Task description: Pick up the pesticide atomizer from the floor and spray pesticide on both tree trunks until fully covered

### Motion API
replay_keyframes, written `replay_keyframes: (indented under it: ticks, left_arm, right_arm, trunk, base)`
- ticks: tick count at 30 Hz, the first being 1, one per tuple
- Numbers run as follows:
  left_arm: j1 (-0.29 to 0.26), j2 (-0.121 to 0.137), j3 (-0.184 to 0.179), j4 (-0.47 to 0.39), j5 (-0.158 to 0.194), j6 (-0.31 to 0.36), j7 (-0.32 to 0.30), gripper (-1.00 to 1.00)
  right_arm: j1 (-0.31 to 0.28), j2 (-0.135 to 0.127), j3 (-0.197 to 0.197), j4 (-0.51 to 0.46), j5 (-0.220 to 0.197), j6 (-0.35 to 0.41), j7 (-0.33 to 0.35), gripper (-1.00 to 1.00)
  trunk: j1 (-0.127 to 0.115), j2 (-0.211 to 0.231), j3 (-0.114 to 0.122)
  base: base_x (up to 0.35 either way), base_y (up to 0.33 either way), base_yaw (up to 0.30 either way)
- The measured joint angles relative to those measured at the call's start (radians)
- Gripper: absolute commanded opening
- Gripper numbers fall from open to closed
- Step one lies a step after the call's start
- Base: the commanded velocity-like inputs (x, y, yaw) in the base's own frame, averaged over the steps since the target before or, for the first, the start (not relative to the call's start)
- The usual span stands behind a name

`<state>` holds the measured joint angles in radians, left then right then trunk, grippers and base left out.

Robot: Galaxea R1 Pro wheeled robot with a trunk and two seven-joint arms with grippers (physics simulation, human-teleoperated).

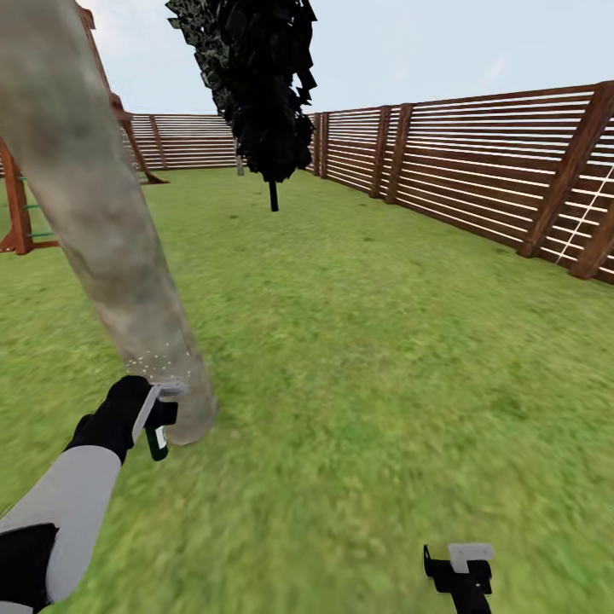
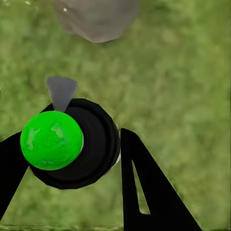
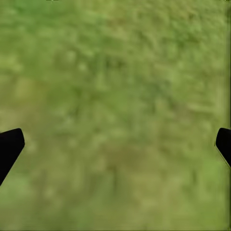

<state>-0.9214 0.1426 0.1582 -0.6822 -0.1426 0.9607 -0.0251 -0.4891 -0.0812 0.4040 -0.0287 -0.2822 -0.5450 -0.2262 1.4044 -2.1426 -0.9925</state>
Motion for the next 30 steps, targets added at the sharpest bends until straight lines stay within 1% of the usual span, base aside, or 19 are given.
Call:
replay_keyframes:
  ticks: [3,5,8,10,12,13,15,16,18,19,20,21,22,23,24,26,28,30]
  left_arm:
    - [0.044,0.018,0.002,-0.006,-0.001,-0.005,0.000,-1.00]
    - [0.066,0.025,0.000,-0.006,0.007,-0.006,0.002,-1.00]
    - [0.074,0.017,-0.002,0.000,0.011,-0.008,0.007,-1.00]
    - [0.075,0.015,0.002,-0.003,0.009,-0.008,0.009,-1.00]
    - [0.075,0.026,0.007,-0.006,0.003,-0.008,0.010,-1.00]
    - [0.078,0.037,0.014,-0.007,-0.002,-0.009,0.010,-1.00]
    - [0.085,0.056,0.019,-0.002,0.002,-0.010,0.010,-1.00]
    - [0.085,0.056,0.018,0.001,0.009,-0.011,0.010,-1.00]
    - [0.086,0.047,0.016,0.003,0.014,-0.018,0.010,-1.00]
    - [0.086,0.028,0.014,0.004,0.023,-0.024,0.010,-1.00]
    - [0.086,0.007,0.013,0.004,0.024,-0.027,0.010,-1.00]
    - [0.086,-0.006,0.013,0.005,0.020,-0.030,0.010,-1.00]
    - [0.086,-0.009,0.013,0.005,0.011,-0.031,0.010,-1.00]
    - [0.086,-0.010,0.014,0.005,0.009,-0.033,0.010,-1.00]
    - [0.086,-0.007,0.016,0.005,0.004,-0.038,0.010,-1.00]
    - [0.096,0.011,0.020,0.005,-0.008,-0.050,0.011,-1.00]
    - [0.120,0.032,0.019,0.005,-0.008,-0.060,0.012,-1.00]
    - [0.144,0.041,0.019,0.005,-0.002,-0.097,0.013,-1.00]
  right_arm:
    - [0.000,0.000,0.000,0.000,-0.001,0.000,0.001,1.00]
    - [0.000,0.001,0.000,0.000,-0.001,0.000,0.001,1.00]
    - [0.000,0.002,0.001,0.000,-0.001,0.000,0.001,1.00]
    - [0.000,0.003,0.002,0.000,-0.001,0.000,0.001,1.00]
    - [0.000,0.003,0.001,0.000,-0.001,0.000,0.001,1.00]
    - [0.000,0.003,0.002,0.000,0.000,0.000,0.001,1.00]
    - [0.000,0.003,0.002,0.000,0.000,0.000,0.001,1.00]
    - [0.000,0.003,0.001,0.000,0.000,0.000,0.001,1.00]
    - [0.000,0.003,0.001,0.000,-0.001,0.000,0.001,1.00]
    - [0.000,0.004,0.001,0.000,-0.001,0.000,0.001,1.00]
    - [0.000,0.004,0.001,0.000,-0.001,0.000,0.001,1.00]
    - [0.000,0.004,0.001,0.000,-0.001,0.000,0.001,1.00]
    - [0.000,0.004,0.001,0.000,-0.001,0.000,0.001,1.00]
    - [0.000,0.003,0.001,0.000,-0.001,0.000,0.001,1.00]
    - [0.000,0.003,0.001,0.000,-0.001,0.000,0.001,1.00]
    - [0.000,0.003,0.002,0.000,-0.001,0.000,0.001,1.00]
    - [0.000,0.003,0.002,0.000,-0.001,0.000,0.001,1.00]
    - [0.000,0.004,0.002,0.000,0.000,0.000,0.001,1.00]
  trunk:
    - [0.000,0.000,0.000]
    - [0.000,0.000,0.000]
    - [0.000,0.000,0.000]
    - [0.000,0.000,0.000]
    - [0.000,0.000,0.000]
    - [0.000,0.000,0.000]
    - [0.000,0.000,0.000]
    - [0.000,0.000,0.000]
    - [0.000,0.000,0.000]
    - [0.000,0.000,0.000]
    - [0.000,0.000,0.000]
    - [0.000,0.000,0.000]
    - [0.000,0.000,0.000]
    - [0.000,0.000,0.000]
    - [0.000,0.000,0.000]
    - [0.000,0.000,0.000]
    - [0.000,0.000,0.000]
    - [0.000,0.000,0.000]
  base:
    - [0.148,-0.245,0.004]
    - [0.078,-0.264,0.177]
    - [0.019,-0.271,0.256]
    - [0.083,-0.273,0.275]
    - [0.125,-0.273,0.276]
    - [0.143,-0.270,0.277]
    - [0.152,-0.266,0.277]
    - [0.155,-0.265,0.277]
    - [0.156,-0.265,0.277]
    - [0.157,-0.264,0.277]
    - [0.157,-0.264,0.253]
    - [0.159,-0.263,0.201]
    - [0.161,-0.261,0.107]
    - [0.162,-0.261,0.055]
    - [0.162,-0.260,0.022]
    - [0.163,-0.260,0.007]
    - [0.163,-0.260,0.011]
    - [0.163,-0.260,0.179]
